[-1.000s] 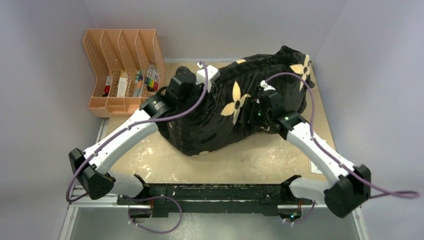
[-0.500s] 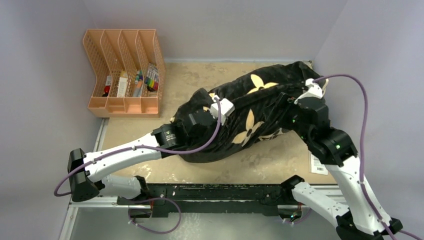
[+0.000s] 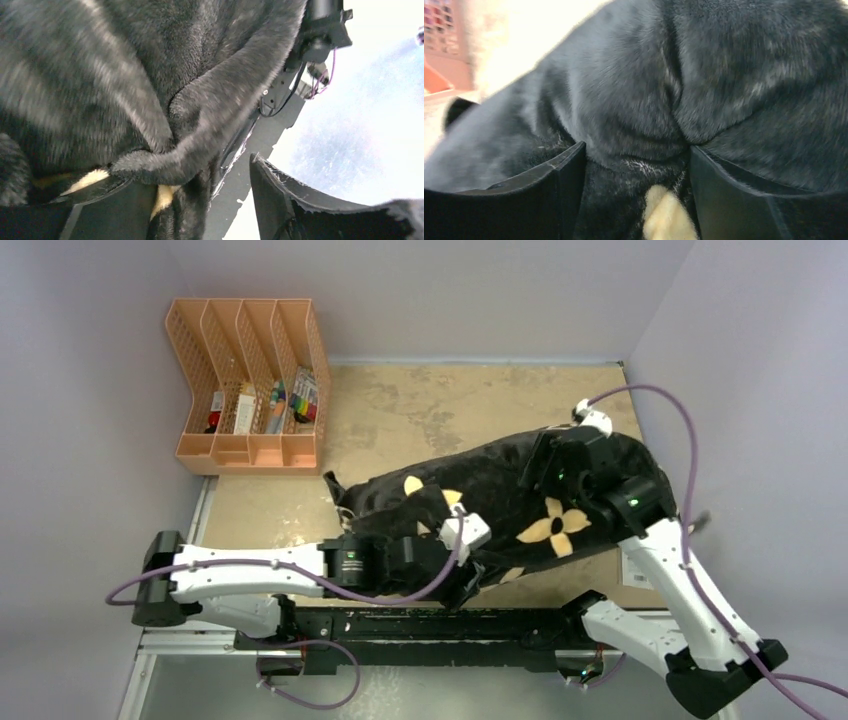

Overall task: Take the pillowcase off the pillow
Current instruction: Turn over the pillow at the center of the board, then adjust the pillow at the center of the board.

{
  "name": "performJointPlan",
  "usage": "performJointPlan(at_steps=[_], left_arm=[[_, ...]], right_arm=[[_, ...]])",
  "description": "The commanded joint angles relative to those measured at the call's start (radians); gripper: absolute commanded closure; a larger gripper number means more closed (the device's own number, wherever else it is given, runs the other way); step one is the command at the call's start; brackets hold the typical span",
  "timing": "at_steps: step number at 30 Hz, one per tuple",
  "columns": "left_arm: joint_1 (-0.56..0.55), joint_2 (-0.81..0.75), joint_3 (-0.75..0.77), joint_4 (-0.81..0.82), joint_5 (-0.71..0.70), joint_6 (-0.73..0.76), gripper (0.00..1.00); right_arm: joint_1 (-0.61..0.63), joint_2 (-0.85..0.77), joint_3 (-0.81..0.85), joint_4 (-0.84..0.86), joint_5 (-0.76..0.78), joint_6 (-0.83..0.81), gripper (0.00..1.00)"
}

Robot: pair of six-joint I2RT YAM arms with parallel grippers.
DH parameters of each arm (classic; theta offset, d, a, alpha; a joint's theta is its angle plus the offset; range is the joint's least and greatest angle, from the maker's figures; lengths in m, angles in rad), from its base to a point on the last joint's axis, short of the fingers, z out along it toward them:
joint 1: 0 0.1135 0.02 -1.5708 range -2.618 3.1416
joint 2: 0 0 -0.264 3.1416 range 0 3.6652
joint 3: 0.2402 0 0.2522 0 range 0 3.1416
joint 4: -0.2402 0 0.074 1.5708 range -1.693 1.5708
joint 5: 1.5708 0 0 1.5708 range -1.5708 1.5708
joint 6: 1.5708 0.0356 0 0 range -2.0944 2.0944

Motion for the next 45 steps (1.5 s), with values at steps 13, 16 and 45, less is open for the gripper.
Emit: performJointPlan(at_steps=[13, 16, 45], left_arm=[[0.121, -0.173, 0.358, -0.393, -0.546, -0.063, 0.2], [0.425, -0.138, 0.307, -0.415, -0.372, -0.091, 0.2], [0.836, -0.403, -0.093, -0.595, -0.059, -0.32, 0.13]], right_arm=[[0.002, 0.209, -0.636, 0.65, -0.376, 0.089, 0.47], [0.015, 0.383, -0.514, 0.631, -0.434, -0.055, 0.46], [-0.115, 0.757, 0.437, 0.12, -0.384, -0.524, 0.17]])
